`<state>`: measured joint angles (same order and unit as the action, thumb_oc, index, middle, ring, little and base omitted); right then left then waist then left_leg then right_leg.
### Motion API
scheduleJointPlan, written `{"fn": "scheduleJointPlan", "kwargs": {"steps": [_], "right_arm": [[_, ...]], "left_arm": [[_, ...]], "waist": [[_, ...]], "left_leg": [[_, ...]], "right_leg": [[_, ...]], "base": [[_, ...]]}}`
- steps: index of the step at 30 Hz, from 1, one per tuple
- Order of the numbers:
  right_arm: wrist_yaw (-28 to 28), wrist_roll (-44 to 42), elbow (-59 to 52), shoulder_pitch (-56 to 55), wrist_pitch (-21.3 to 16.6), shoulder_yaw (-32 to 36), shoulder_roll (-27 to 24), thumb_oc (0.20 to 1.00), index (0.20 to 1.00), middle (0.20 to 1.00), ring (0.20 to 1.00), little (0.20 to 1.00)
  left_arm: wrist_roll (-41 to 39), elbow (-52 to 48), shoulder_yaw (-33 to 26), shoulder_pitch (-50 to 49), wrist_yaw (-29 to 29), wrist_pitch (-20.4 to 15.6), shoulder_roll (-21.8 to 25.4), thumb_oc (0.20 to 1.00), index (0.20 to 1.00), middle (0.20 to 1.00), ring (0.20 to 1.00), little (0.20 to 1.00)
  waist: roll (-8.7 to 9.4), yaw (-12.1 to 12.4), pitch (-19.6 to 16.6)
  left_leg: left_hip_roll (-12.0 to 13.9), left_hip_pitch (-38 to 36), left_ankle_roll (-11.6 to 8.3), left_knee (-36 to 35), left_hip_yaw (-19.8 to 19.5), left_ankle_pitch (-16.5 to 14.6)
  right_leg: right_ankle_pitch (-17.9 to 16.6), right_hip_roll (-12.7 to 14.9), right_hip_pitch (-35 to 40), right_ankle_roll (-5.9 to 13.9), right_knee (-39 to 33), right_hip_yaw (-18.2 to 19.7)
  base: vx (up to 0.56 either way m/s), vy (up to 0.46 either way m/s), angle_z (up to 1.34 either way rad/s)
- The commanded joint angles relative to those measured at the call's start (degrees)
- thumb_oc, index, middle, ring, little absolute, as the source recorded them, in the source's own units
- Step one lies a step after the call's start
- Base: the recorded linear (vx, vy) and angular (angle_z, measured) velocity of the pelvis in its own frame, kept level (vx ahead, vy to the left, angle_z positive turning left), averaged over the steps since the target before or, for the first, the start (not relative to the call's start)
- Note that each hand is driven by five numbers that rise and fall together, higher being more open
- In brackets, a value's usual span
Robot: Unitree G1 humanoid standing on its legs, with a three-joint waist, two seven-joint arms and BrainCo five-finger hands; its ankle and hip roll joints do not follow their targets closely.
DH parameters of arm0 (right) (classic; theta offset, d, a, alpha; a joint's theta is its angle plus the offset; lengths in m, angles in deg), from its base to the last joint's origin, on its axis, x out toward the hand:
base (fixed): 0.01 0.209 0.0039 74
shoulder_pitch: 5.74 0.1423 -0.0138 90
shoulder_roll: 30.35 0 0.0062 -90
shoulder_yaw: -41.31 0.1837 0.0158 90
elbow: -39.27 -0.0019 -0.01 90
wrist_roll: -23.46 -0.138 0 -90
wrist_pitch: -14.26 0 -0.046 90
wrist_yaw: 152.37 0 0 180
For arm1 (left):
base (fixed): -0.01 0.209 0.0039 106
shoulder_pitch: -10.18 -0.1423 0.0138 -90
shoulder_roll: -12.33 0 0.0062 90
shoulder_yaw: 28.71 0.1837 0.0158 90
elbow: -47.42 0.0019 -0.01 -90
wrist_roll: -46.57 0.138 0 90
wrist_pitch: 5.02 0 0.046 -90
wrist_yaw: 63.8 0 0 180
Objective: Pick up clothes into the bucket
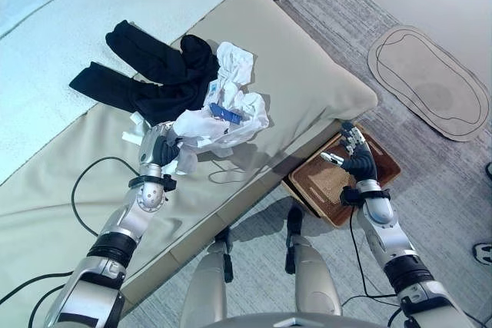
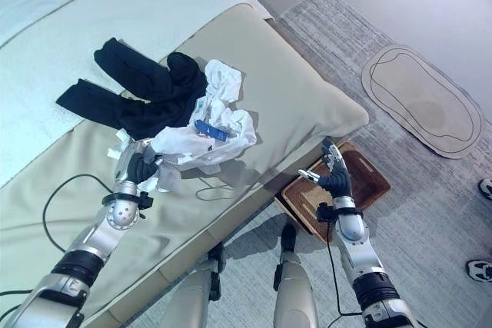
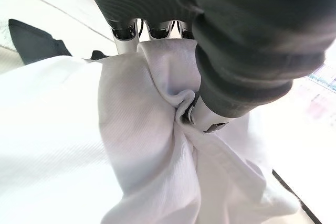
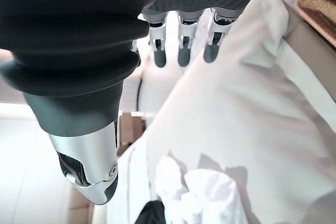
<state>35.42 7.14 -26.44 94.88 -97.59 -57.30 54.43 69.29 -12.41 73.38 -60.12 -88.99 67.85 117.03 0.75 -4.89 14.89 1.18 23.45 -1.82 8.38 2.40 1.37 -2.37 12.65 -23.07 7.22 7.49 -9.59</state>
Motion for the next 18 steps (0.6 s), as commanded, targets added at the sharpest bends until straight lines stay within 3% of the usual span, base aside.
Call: {"fn": "scheduleJointPlan", "kwargs": {"steps": [1, 9, 14, 18], "right_arm": [[-0.85, 0.52, -0.71, -2.5, -1.1, 2.01, -0.5, 1.0, 1.0, 1.0, 1.0, 1.0], [-1.21, 6.0, -1.24, -2.89, 0.0, 1.85, -2.01, 1.0, 1.0, 1.0, 1.0, 1.0], [-1.73, 15.81, -1.97, 2.6, 1.78, -4.22, -5.2, 1.0, 1.0, 1.0, 1.0, 1.0], [-2.94, 16.52, -2.86, 8.0, 2.4, -8.14, -5.78, 1.0, 1.0, 1.0, 1.0, 1.0]], "left_arm": [[-4.22, -5.95, -5.09, -0.8, 0.21, -3.72, 1.24, 0.2, 0.2, 0.2, 0.2, 0.2], [-11.53, -18.65, -10.04, -3.94, 4.55, -7.6, 3.53, 0.2, 0.2, 0.2, 0.2, 0.2], [-18.11, -28.14, -8.81, -1.13, 10.0, -9.45, 6.24, 0.2, 0.2, 0.2, 0.2, 0.2], [-22.96, -31.68, -5.69, 2.24, 13.06, -9.74, 5.92, 0.2, 0.2, 0.2, 0.2, 0.2]], "waist": [[0.95, -0.12, -3.93], [0.83, 1.29, -6.39], [0.67, 2.66, -8.59], [0.66, 3.28, -9.69]], "left_leg": [[0.37, 1.56, -2.08, 1.1, -3.06, -1.35], [1.1, -5.55, -2.39, -2.07, -3.02, -1.36], [1.56, -10.67, -2.68, -4.44, -3.05, -1.22], [1.59, -13.7, -2.56, -5.21, -3.19, -1.5]], "right_leg": [[-5.33, 3.27, 2.73, 3.67, -5.52, 1.08], [-5.13, 2.36, 9.73, 3.82, -8.16, -0.19], [-4.49, 1.72, 14.34, 3.82, -9.43, -1.25], [-3.79, 1.3, 17.18, 3.64, -9.65, -1.58]], "base": [[0.05, -0.024, 0.03], [0.07, -0.028, -0.02], [0.06, -0.029, 0.06], [0.07, -0.045, 0.02]]}}
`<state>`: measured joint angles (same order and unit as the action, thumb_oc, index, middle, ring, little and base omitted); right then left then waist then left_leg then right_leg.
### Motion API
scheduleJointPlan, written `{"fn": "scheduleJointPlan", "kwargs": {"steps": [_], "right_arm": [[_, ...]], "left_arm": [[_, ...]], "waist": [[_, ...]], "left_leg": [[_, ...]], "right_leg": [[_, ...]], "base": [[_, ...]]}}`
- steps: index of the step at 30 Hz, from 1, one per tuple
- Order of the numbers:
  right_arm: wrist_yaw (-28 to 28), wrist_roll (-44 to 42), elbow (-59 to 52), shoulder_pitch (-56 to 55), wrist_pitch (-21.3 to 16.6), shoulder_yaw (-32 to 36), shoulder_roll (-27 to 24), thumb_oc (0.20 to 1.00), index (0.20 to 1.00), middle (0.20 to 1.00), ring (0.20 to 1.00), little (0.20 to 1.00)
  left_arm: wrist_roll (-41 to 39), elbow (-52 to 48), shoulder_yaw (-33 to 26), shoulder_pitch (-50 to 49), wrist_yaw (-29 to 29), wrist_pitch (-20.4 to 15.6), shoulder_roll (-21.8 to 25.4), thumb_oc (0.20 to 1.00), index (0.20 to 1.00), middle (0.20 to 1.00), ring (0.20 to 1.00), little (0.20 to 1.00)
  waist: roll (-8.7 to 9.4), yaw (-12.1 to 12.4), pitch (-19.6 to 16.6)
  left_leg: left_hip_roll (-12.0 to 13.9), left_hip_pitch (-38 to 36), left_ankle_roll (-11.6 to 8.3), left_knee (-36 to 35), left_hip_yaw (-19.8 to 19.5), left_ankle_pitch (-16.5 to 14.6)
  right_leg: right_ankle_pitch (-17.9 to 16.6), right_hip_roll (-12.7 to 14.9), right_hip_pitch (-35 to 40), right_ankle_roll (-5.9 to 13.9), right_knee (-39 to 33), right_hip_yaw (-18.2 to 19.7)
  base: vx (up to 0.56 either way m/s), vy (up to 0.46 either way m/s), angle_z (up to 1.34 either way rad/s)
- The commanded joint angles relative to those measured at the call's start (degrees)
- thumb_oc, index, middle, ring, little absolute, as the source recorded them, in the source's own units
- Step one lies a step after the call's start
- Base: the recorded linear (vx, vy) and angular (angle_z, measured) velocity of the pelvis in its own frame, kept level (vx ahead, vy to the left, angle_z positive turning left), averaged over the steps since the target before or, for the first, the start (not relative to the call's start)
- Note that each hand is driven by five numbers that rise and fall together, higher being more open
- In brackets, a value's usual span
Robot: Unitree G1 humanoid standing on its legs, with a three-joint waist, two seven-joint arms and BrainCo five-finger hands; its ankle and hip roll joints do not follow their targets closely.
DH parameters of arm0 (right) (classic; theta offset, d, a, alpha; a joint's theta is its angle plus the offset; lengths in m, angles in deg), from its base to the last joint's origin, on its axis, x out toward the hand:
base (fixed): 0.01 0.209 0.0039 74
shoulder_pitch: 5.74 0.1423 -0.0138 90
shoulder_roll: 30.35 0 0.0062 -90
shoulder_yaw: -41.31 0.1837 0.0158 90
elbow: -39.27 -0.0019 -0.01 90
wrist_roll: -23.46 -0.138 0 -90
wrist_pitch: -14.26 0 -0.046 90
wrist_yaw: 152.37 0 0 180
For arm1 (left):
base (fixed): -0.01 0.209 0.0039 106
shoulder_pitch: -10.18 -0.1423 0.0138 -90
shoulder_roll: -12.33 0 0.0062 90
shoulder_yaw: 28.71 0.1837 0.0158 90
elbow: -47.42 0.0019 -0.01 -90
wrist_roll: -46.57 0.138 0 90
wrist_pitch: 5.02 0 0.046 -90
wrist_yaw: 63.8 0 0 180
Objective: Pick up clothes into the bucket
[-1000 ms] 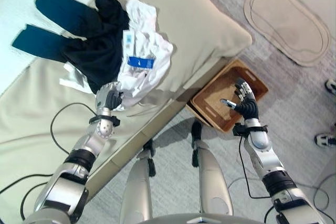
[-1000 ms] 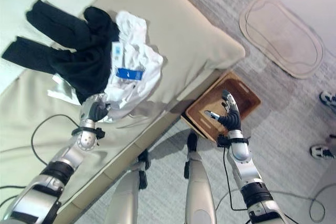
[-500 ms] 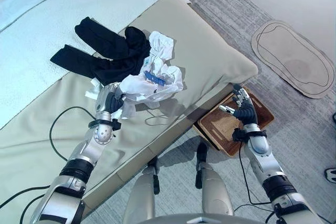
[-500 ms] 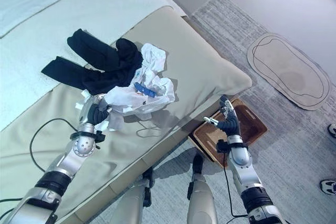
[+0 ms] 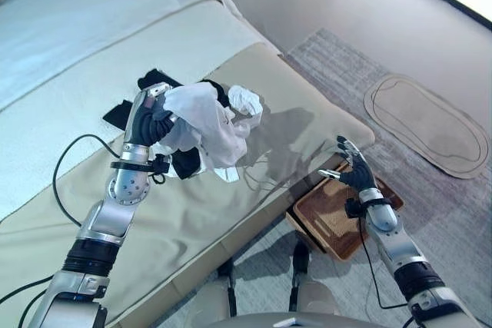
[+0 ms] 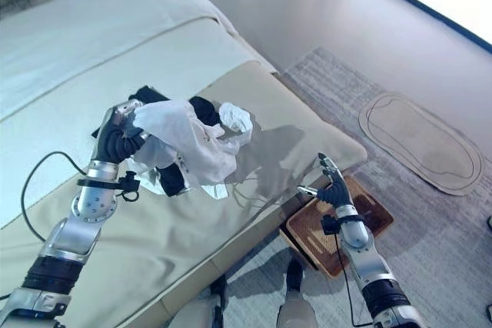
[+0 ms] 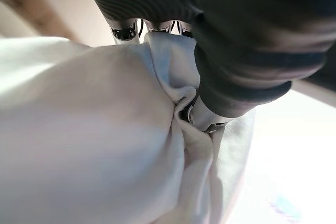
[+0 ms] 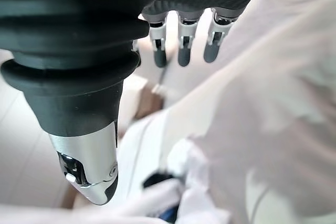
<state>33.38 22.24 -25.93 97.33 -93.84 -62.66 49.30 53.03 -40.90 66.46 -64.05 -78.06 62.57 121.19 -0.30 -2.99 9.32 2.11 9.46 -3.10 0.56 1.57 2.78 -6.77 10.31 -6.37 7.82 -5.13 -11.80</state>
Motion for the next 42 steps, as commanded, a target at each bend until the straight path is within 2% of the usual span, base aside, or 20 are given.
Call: {"fn": "scheduleJointPlan", "kwargs": {"steps": [1, 3, 4, 5, 7, 10, 11, 13, 18, 25, 30, 34, 42], "right_arm": [[-1.43, 0.31, -3.54, 6.89, -1.46, -3.67, -0.22, 1.0, 1.0, 1.0, 1.0, 1.0], [-2.08, -1.15, -3.56, 7.95, -1.32, -4.37, 0.2, 1.0, 1.0, 1.0, 1.0, 1.0], [-4.12, -6.09, -3.83, 9.8, -1.16, -5.59, 1.35, 1.0, 1.0, 1.0, 1.0, 1.0], [-4.25, -6.26, -3.76, 9.91, -1.18, -5.52, 1.32, 1.0, 1.0, 1.0, 1.0, 1.0], [-7.57, -11.94, -4.41, 11.33, -0.76, -7.11, 2.06, 1.0, 1.0, 1.0, 1.0, 1.0], [-10.18, -16.81, -6.93, 11.43, -0.47, -7.75, 2.16, 1.0, 1.0, 1.0, 1.0, 1.0], [-12.5, -20.82, -9.7, 10.48, -0.37, -7.42, 2.28, 1.0, 1.0, 1.0, 1.0, 1.0], [-13.68, -22.46, -10.99, 9.48, -0.25, -7.14, 2.16, 1.0, 1.0, 1.0, 1.0, 1.0], [-15.11, -21.89, -13.04, 6.82, 0.16, -6.58, 1.48, 1.0, 1.0, 1.0, 1.0, 1.0], [-18.47, -22.98, -11.34, 7.01, 2.05, -11.49, 4.63, 1.0, 1.0, 1.0, 1.0, 1.0], [-24.25, -28.28, -10.23, 8.21, 3.99, -15.82, 6.07, 1.0, 1.0, 1.0, 1.0, 1.0], [-26.82, -31.56, -9.62, 7.82, 4.98, -16.91, 6.77, 1.0, 1.0, 1.0, 1.0, 1.0], [-26.45, -28.05, -7.82, 8.01, 5.01, -19.29, 8.18, 1.0, 1.0, 1.0, 1.0, 1.0]], "left_arm": [[-8.34, -3.53, 2.14, 7.18, 3.15, -4.45, 1.69, 0.2, 0.2, 0.2, 0.2, 0.2], [-10.4, -3.48, 3.29, 8.22, 4.28, -4.53, 1.37, 0.2, 0.2, 0.2, 0.2, 0.2], [-12.11, -3.36, 5.22, 10.31, 5.71, -4.31, 1.46, 0.2, 0.2, 0.2, 0.2, 0.2], [-12.16, -3.27, 5.27, 10.46, 5.73, -4.34, 1.5, 0.2, 0.2, 0.2, 0.2, 0.2], [-14.86, -3.94, 7.42, 11.85, 8.6, -4.78, 1.85, 0.2, 0.2, 0.2, 0.2, 0.2], [-17.27, -4.12, 8.38, 10.88, 11.14, -5.19, 1.5, 0.2, 0.2, 0.2, 0.2, 0.2], [-17.69, -3.99, 8.41, 9.94, 12.12, -5.43, 1.47, 0.2, 0.2, 0.2, 0.2, 0.2], [-18.56, -3.49, 8.02, 8.75, 12.68, -5.45, 0.7, 0.2, 0.2, 0.2, 0.2, 0.2], [-20.0, -3.53, 6.6, 5.19, 14.69, -5.38, -1.51, 0.2, 0.2, 0.2, 0.2, 0.2], [-19.7, -6.04, 7.87, 4.72, 16.73, -5.02, -3.29, 0.2, 0.2, 0.2, 0.2, 0.2], [-20.19, -7.59, 8.72, 5.18, 18.26, -5.07, -3.64, 0.2, 0.2, 0.2, 0.2, 0.2], [-20.26, -7.01, 8.91, 5.26, 18.85, -5.25, -3.66, 0.2, 0.2, 0.2, 0.2, 0.2], [-19.5, -7.51, 9.13, 5.26, 18.95, -5.11, -4.33, 0.2, 0.2, 0.2, 0.2, 0.2]], "waist": [[1.74, 1.47, -4.18], [1.76, 1.56, -4.4], [1.76, 1.75, -5.15], [1.8, 1.79, -4.94], [1.89, 2.01, -5.44], [2.04, 2.01, -6.15], [2.16, 1.89, -6.55], [2.27, 1.87, -6.79], [2.5, 1.75, -7.38], [2.75, 1.73, -7.99], [2.81, 1.93, -8.27], [2.82, 1.98, -8.4], [2.87, 2.06, -8.6]], "left_leg": [[0.69, -0.77, -1.28, 2.23, -2.39, -2.92], [0.73, -1.4, -1.29, 2.01, -2.35, -2.93], [0.75, -2.47, -1.34, 1.58, -2.31, -2.88], [0.76, -2.69, -1.35, 1.47, -2.3, -2.85], [1.0, -3.84, -1.46, 0.78, -2.29, -2.7], [1.19, -5.23, -1.48, 0.43, -1.96, -2.8], [1.38, -6.04, -1.5, 0.1, -1.79, -2.84], [1.47, -6.48, -1.55, -0.08, -1.71, -2.84], [1.6, -7.61, -1.5, -0.29, -1.51, -3.1], [1.8, -8.87, -1.42, -0.35, -1.33, -3.4], [1.88, -8.91, -1.47, -0.41, -1.43, -3.35], [1.86, -8.87, -1.51, -0.52, -1.49, -3.24], [1.83, -8.84, -1.44, -0.37, -1.52, -3.4]], "right_leg": [[0.8, 3.52, 1.39, 2.97, 2.89, 0.55], [0.96, 3.4, 1.89, 2.93, 2.91, 0.45], [1.16, 3.18, 2.91, 2.86, 2.79, 0.4], [1.17, 3.17, 3.1, 2.86, 2.73, 0.39], [1.44, 2.95, 4.0, 2.79, 2.58, 0.28], [1.72, 2.76, 5.21, 2.64, 2.44, 0.24], [1.89, 2.63, 5.79, 2.59, 2.39, 0.27], [2.03, 2.51, 6.18, 2.56, 2.27, 0.25], [2.36, 2.29, 7.04, 2.49, 2.16, 0.39], [2.7, 2.14, 8.09, 2.39, 2.17, 0.6], [2.83, 2.05, 8.23, 2.33, 2.09, 0.63], [2.86, 2.07, 8.33, 2.42, 2.01, 0.36], [2.79, 1.98, 8.33, 2.35, 1.81, 0.59]], "base": [[0.05, -0.025, 0.01], [0.04, -0.019, 0.04], [0.04, -0.013, 0.05], [0.05, -0.019, 0.06], [0.03, -0.02, 0.06], [0.06, -0.016, 0.03], [0.03, -0.005, 0.0], [0.04, -0.009, -0.01], [0.03, -0.012, -0.01], [0.01, -0.003, 0.0], [0.0, 0.0, 0.0], [0.0, 0.0, 0.0], [0.0, 0.0, 0.0]]}}
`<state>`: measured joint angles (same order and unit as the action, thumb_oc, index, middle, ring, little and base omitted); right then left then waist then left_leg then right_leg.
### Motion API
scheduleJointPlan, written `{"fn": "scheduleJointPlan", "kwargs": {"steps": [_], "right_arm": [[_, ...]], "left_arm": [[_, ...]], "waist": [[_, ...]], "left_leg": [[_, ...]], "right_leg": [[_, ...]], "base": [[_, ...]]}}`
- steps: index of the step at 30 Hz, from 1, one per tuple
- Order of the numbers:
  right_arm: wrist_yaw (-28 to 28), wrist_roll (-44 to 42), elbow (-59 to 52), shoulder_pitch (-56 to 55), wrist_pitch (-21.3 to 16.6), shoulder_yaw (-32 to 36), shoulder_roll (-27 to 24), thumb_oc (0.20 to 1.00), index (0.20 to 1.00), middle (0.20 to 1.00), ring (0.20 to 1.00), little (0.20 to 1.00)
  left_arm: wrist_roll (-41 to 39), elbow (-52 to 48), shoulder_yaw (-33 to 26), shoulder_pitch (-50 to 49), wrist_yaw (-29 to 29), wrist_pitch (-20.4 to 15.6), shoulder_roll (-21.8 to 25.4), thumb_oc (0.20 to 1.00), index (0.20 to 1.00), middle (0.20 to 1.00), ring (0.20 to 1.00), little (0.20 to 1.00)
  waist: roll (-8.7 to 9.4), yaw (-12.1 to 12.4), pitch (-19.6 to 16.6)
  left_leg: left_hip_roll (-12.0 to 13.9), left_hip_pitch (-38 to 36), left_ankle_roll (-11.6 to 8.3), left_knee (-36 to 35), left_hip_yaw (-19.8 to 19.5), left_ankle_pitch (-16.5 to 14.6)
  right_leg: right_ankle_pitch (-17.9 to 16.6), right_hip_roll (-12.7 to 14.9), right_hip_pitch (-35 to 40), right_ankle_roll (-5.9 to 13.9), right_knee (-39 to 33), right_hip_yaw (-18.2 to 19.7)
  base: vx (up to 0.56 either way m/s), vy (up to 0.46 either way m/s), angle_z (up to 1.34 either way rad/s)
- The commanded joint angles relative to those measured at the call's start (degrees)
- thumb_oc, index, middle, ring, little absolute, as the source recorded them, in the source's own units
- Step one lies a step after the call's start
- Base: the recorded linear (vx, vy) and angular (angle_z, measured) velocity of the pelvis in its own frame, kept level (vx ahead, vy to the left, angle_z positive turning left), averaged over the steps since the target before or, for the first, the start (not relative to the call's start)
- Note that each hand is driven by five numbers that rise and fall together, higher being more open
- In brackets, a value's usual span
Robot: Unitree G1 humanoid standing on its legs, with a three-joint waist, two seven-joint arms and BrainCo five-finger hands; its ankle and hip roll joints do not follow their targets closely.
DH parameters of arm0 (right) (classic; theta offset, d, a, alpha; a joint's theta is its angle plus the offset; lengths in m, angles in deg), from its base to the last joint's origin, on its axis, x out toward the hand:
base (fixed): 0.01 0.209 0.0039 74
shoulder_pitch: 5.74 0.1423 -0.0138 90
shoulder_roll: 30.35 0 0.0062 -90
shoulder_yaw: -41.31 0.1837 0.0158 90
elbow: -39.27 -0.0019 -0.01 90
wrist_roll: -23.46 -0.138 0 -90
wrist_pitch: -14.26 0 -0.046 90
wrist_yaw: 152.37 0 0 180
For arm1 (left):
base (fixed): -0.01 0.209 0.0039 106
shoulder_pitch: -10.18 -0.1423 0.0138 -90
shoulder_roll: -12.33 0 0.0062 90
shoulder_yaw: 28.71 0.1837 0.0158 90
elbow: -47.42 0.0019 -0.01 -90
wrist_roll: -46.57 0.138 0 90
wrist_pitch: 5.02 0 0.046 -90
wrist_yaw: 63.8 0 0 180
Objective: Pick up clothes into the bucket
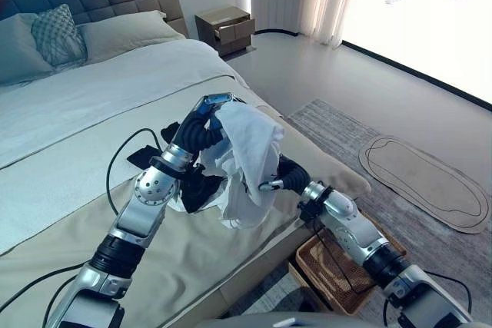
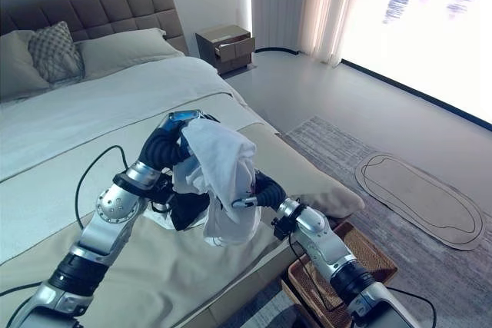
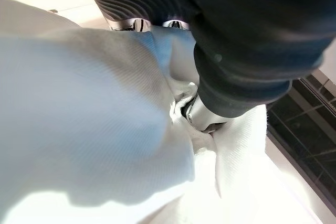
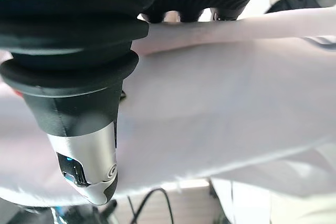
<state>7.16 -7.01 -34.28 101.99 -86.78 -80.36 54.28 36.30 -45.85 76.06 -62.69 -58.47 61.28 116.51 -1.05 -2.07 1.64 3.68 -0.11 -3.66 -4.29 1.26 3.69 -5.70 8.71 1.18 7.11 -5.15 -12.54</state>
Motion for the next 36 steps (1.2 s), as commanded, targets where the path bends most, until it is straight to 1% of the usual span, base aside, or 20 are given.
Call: {"fn": "scheduleJointPlan", "kwargs": {"steps": [1, 2, 3, 7, 11, 13, 14, 15, 20, 27, 32, 33, 36], "right_arm": [[0.31, 2.34, 0.69, 3.52, -2.2, -1.8, 3.53, 1.0, 1.0, 1.0, 1.0, 1.0], [2.19, 4.63, 1.63, 3.7, -2.62, -2.13, 4.62, 1.0, 1.0, 1.0, 1.0, 1.0], [2.23, 4.68, 1.68, 3.72, -2.65, -2.15, 4.69, 1.0, 1.0, 1.0, 1.0, 1.0], [4.49, 3.93, 2.74, 3.8, -2.96, -2.47, 7.74, 1.0, 1.0, 1.0, 1.0, 1.0], [4.53, 4.36, 2.32, 4.4, -3.08, -3.26, 8.39, 1.0, 1.0, 1.0, 1.0, 1.0], [4.02, 4.07, 1.53, 4.77, -2.93, -3.88, 8.41, 0.733, 0.733, 0.733, 0.733, 0.733], [3.76, 4.06, 1.23, 4.93, -2.84, -4.23, 8.45, 0.451, 0.451, 0.451, 0.451, 0.451], [3.72, 3.87, 1.02, 5.01, -2.8, -4.36, 8.61, 0.2, 0.2, 0.2, 0.2, 0.2], [4.76, 3.26, 1.46, 5.45, -3.32, -4.78, 9.34, 0.2, 0.2, 0.2, 0.2, 0.2], [4.83, 2.31, 0.23, 4.31, -3.52, -4.03, 8.4, 0.2, 0.2, 0.2, 0.2, 0.2], [4.13, 0.84, -0.66, 1.62, -3.79, -2.09, 6.69, 0.2, 0.2, 0.2, 0.2, 0.2], [3.8, 0.25, -1.32, 0.12, -3.93, -1.04, 5.64, 0.2, 0.2, 0.2, 0.2, 0.2], [3.31, -1.03, -2.01, -2.15, -4.15, 1.12, 4.62, 0.2, 0.2, 0.2, 0.2, 0.2]], "left_arm": [[-2.55, -2.7, -0.35, 4.03, -0.73, -3.75, 0.27, 0.2, 0.2, 0.2, 0.2, 0.2], [-2.14, -3.29, -0.09, 4.27, -1.13, -3.74, 0.04, 0.2, 0.2, 0.2, 0.2, 0.2], [-2.12, -3.31, -0.08, 4.27, -1.15, -3.73, 0.06, 0.2, 0.2, 0.2, 0.2, 0.2], [-2.42, -4.91, 0.46, 4.39, -2.43, -3.49, -1.01, 0.2, 0.2, 0.2, 0.2, 0.2], [-3.51, -5.94, 0.75, 3.89, -2.4, -3.19, -1.96, 0.2, 0.2, 0.2, 0.2, 0.2], [-3.74, -6.23, 1.05, 3.8, -2.39, -3.19, -2.54, 0.2, 0.2, 0.2, 0.2, 0.2], [-3.88, -6.3, 1.22, 3.77, -2.4, -3.19, -2.78, 0.2, 0.2, 0.2, 0.2, 0.2], [-3.84, -6.12, 1.4, 3.83, -2.55, -3.19, -2.92, 0.2, 0.2, 0.2, 0.2, 0.2], [-4.24, -5.89, 1.97, 3.4, -3.02, -3.07, -3.54, 0.2, 0.2, 0.2, 0.2, 0.2], [-2.98, -4.79, 1.72, 2.86, -3.95, -3.17, -3.57, 0.2, 0.2, 0.2, 0.2, 0.2], [-2.4, -3.69, 0.06, 1.4, -4.92, -3.57, -3.53, 0.2, 0.2, 0.2, 0.2, 0.2], [-2.63, -3.23, -1.08, 0.25, -5.21, -3.77, -3.85, 0.2, 0.2, 0.2, 0.2, 0.2], [-2.91, -2.6, -2.61, -1.53, -5.69, -3.94, -4.72, 0.2, 0.2, 0.2, 0.2, 0.2]], "waist": [[3.59, 1.14, -0.96], [3.47, 1.14, -1.0], [3.48, 1.13, -1.0], [3.35, 1.31, -1.06], [3.34, 1.44, -0.92], [3.35, 1.41, -0.88], [3.37, 1.44, -0.86], [3.36, 1.44, -0.87], [3.39, 1.6, -0.73], [3.42, 1.34, -0.77], [3.54, 1.25, -0.85], [3.61, 1.2, -0.84], [3.75, 1.09, -0.76]], "left_leg": [[0.24, 0.74, -0.88, 4.49, -1.26, -4.32], [0.19, 0.77, -0.85, 4.46, -1.32, -4.3], [0.2, 0.77, -0.85, 4.46, -1.32, -4.3], [0.08, 1.11, -0.71, 4.6, -1.5, -4.32], [-0.06, 1.4, -0.6, 4.78, -1.62, -4.34], [-0.21, 1.51, -0.55, 4.85, -1.64, -4.35], [-0.2, 1.57, -0.54, 4.88, -1.66, -4.35], [-0.19, 1.63, -0.53, 4.9, -1.7, -4.34], [-0.17, 1.62, -0.46, 4.87, -1.57, -4.37], [-0.23, 1.61, -0.36, 5.01, -1.31, -4.5], [-0.18, 1.56, -0.33, 5.07, -1.26, -4.59], [-0.19, 1.58, -0.33, 5.08, -1.28, -4.61], [-0.21, 1.72, -0.33, 5.17, -1.3, -4.63]], "right_leg": [[1.73, 3.58, 0.81, 3.07, 1.79, 1.25], [1.69, 3.54, 0.85, 3.04, 1.69, 1.26], [1.69, 3.54, 0.85, 3.04, 1.69, 1.26], [1.67, 3.6, 0.68, 2.97, 1.66, 1.25], [1.65, 3.64, 0.55, 2.92, 1.81, 1.3], [1.64, 3.63, 0.49, 2.88, 1.83, 1.37], [1.61, 3.66, 0.45, 2.88, 1.84, 1.34], [1.59, 3.68, 0.38, 2.88, 1.85, 1.33], [1.4, 3.77, 0.24, 2.9, 1.73, 1.46], [1.44, 3.79, 0.16, 2.98, 1.75, 1.65], [1.46, 3.81, 0.3, 3.0, 1.66, 1.55], [1.46, 3.78, 0.28, 2.99, 1.64, 1.65], [1.51, 3.78, 0.22, 3.01, 1.69, 1.6]], "base": [[0.0, 0.0, 0.0], [0.0, 0.0, 0.0], [0.0, 0.0, 0.0], [0.0, 0.0, 0.0], [0.0, 0.0, 0.0], [0.0, 0.0, 0.0], [0.0, 0.0, 0.0], [0.0, 0.0, 0.0], [0.0, 0.0, 0.0], [0.0, 0.0, 0.0], [0.0, 0.0, 0.0], [0.0, 0.0, 0.0], [0.0, 0.0, 0.0]]}}
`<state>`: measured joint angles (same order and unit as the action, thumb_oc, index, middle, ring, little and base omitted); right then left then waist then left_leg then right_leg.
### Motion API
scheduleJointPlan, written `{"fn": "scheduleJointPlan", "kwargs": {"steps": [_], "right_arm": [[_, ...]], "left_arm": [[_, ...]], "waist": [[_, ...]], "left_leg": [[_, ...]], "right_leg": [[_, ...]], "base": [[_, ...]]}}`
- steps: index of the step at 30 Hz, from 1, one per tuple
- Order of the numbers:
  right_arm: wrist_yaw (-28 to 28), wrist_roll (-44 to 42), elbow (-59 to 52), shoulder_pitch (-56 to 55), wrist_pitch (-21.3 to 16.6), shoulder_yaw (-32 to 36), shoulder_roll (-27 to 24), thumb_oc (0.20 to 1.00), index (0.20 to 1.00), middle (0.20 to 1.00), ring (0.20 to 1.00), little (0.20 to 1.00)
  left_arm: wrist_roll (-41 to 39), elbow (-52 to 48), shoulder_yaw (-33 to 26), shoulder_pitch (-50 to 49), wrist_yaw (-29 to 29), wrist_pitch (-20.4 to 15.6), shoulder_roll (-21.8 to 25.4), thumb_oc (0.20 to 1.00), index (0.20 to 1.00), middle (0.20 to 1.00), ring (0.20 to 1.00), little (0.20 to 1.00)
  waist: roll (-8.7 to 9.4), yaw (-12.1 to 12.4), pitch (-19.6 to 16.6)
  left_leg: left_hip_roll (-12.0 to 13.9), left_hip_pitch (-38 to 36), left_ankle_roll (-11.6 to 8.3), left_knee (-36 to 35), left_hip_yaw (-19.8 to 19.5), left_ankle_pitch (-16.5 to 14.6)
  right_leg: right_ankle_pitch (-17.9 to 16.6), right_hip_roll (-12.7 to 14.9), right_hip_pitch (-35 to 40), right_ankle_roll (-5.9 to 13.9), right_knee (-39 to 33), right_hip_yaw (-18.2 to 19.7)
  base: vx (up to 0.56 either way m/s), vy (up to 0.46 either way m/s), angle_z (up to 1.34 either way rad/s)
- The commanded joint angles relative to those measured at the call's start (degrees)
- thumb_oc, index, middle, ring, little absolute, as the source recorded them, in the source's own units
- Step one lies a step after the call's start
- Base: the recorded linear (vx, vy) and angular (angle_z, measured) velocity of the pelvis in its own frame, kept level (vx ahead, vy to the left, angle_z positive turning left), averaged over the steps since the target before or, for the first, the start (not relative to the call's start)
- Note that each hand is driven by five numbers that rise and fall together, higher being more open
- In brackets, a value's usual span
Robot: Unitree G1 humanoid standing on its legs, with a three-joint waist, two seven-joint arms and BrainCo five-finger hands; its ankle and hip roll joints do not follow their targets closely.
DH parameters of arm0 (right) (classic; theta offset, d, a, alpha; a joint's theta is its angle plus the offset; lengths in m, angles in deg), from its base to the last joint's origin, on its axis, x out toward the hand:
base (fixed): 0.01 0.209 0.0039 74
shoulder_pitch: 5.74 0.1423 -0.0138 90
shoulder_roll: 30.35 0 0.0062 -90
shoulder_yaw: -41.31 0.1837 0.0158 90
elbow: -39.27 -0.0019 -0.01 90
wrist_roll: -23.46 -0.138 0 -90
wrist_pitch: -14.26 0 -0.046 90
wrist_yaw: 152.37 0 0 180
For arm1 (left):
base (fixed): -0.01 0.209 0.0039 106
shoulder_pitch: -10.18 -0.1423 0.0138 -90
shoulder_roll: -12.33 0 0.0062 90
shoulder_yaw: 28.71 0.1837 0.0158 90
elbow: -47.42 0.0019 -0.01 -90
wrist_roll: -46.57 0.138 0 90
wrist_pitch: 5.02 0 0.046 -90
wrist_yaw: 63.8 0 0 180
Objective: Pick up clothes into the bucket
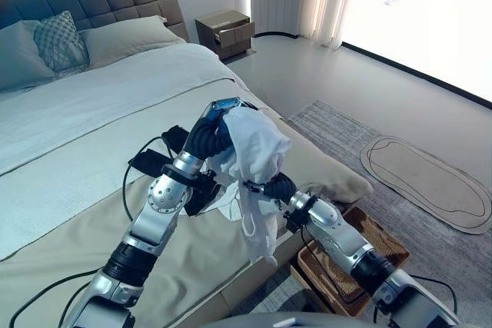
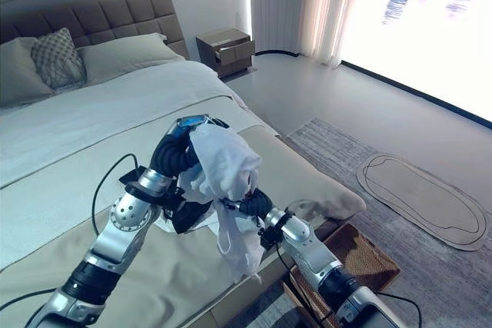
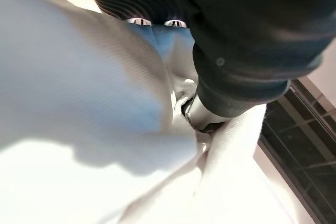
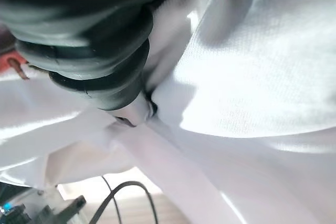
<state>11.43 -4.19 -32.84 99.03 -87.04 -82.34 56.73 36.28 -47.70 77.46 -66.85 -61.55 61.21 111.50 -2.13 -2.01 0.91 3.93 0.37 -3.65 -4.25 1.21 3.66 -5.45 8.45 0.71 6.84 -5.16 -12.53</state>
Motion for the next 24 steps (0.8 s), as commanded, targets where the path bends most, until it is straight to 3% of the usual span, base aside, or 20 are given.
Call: {"fn": "scheduleJointPlan", "kwargs": {"steps": [1, 2, 3, 4, 15, 21, 24], "right_arm": [[-1.91, -6.54, -4.51, -2.32, -3.82, 6.09, 1.07, 0.2, 0.2, 0.2, 0.2, 0.2], [-2.1, -7.97, -4.74, -3.68, -3.92, 7.64, 0.93, 0.2, 0.2, 0.2, 0.2, 0.2], [-2.12, -8.01, -4.81, -3.78, -3.89, 7.67, 0.87, 0.2, 0.2, 0.2, 0.2, 0.2], [-2.33, -10.02, -5.33, -5.72, -4.24, 10.28, 0.57, 0.2, 0.2, 0.2, 0.2, 0.2], [5.24, -7.06, -5.4, -12.82, -8.8, 29.01, -1.84, 0.2, 0.2, 0.2, 0.2, 0.2], [10.62, -9.23, -5.38, -11.72, -11.93, 38.08, -0.31, 0.2, 0.2, 0.2, 0.2, 0.2], [14.96, -4.68, -5.52, -10.82, -13.16, 42.17, -2.2, 0.2, 0.2, 0.2, 0.2, 0.2]], "left_arm": [[-2.7, -0.07, -5.83, 0.38, -3.26, -4.06, -0.69, 0.2, 0.2, 0.2, 0.2, 0.2], [-2.44, 0.67, -6.59, -0.53, -3.81, -4.18, -1.22, 0.26, 0.26, 0.26, 0.26, 0.26], [-2.41, 0.66, -6.55, -0.58, -3.84, -4.19, -1.25, 0.922, 0.922, 0.922, 0.922, 0.922], [-1.92, 1.79, -7.66, -1.92, -4.63, -4.27, -1.77, 1.0, 1.0, 1.0, 1.0, 1.0], [-0.96, 10.31, -12.93, -8.3, -6.31, -3.63, -3.08, 1.0, 1.0, 1.0, 1.0, 1.0], [-4.86, 15.37, -14.34, -13.88, -3.33, -2.27, -4.44, 1.0, 1.0, 1.0, 1.0, 1.0], [-6.44, 18.52, -15.01, -17.0, -1.47, -1.64, -4.78, 1.0, 1.0, 1.0, 1.0, 1.0]], "waist": [[4.93, 0.92, 0.02], [5.0, 0.81, 0.11], [4.98, 0.84, 0.06], [5.01, 0.72, 0.06], [5.38, -0.12, -0.2], [5.39, -0.1, 0.15], [5.25, 0.08, 0.5]], "left_leg": [[-0.47, 1.26, -0.36, 5.2, -1.24, -4.6], [-0.44, 1.28, -0.37, 5.24, -1.23, -4.58], [-0.43, 1.28, -0.38, 5.24, -1.23, -4.6], [-0.42, 1.33, -0.38, 5.25, -1.28, -4.6], [-0.44, 1.62, -0.33, 5.26, -1.03, -4.78], [-0.51, 1.78, -0.1, 5.53, -1.08, -5.0], [-0.73, 1.99, 0.12, 5.68, -1.09, -5.18]], "right_leg": [[1.27, 4.05, 0.69, 3.31, 1.71, 1.57], [1.26, 4.06, 0.65, 3.31, 1.76, 1.55], [1.27, 4.05, 0.65, 3.31, 1.76, 1.55], [1.24, 4.05, 0.62, 3.34, 1.75, 1.59], [1.23, 3.82, 0.39, 3.43, 1.69, 1.64], [1.28, 3.8, 0.15, 3.37, 1.81, 2.02], [1.35, 3.96, -0.01, 3.41, 2.1, 2.22]], "base": [[0.0, 0.0, 0.0], [0.0, 0.0, 0.0], [0.0, 0.0, 0.0], [0.0, 0.0, 0.0], [0.0, 0.0, 0.0], [0.0, -0.003, -0.01], [0.0, 0.0, 0.0]]}}
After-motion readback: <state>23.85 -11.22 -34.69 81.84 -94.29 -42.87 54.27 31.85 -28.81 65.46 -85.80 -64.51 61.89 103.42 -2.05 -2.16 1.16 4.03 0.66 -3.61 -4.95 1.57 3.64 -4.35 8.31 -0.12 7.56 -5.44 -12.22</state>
